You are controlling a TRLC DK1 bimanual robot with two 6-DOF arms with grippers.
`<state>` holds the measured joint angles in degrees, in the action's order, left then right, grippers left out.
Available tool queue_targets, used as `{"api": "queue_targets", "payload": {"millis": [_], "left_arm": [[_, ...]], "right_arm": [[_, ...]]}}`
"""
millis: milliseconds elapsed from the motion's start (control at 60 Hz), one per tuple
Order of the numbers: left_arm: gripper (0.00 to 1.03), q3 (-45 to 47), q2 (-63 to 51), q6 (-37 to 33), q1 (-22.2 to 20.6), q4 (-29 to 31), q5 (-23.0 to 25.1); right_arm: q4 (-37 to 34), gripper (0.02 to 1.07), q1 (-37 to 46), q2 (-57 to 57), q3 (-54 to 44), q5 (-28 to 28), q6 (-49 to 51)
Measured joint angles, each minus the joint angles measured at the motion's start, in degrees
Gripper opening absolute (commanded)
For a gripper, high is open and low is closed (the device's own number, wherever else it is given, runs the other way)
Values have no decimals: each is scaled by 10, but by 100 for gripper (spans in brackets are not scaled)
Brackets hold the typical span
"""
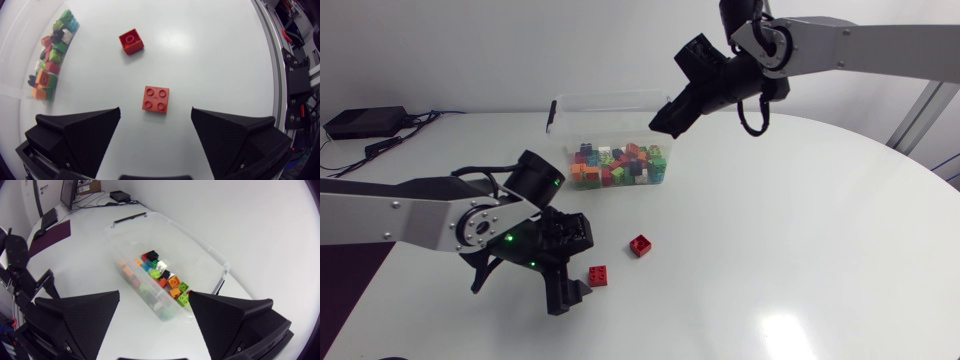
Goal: Place the duplo bricks in the container
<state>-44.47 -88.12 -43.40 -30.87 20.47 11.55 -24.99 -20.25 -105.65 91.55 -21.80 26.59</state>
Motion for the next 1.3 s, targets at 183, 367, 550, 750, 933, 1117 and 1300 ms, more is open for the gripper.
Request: {"api": "queue_targets", "payload": {"millis": [183, 367, 550, 750, 933, 1117, 1300], "left_arm": [[96, -10, -56, -19, 0, -3, 0], [91, -30, -87, -30, -1, -22, 5], [66, -47, -104, -32, -1, -24, 9], [33, -52, -118, -32, -3, -26, 23], [31, -53, -125, -32, -4, -22, 30], [31, -52, -101, -32, 11, 3, 37], [31, -52, -40, -32, 36, 38, 38]], "right_arm": [[-5, 102, -10, 59, -111, -1, 3], [-9, 102, -48, 79, -206, 31, -19], [-9, 102, -86, 83, -270, 81, -50], [-6, 102, -113, 80, -294, 97, -92], [0, 99, -143, 40, -290, 124, -132], [9, 97, -161, -23, -274, 155, -160], [10, 93, -173, -48, -246, 172, -179]]}}
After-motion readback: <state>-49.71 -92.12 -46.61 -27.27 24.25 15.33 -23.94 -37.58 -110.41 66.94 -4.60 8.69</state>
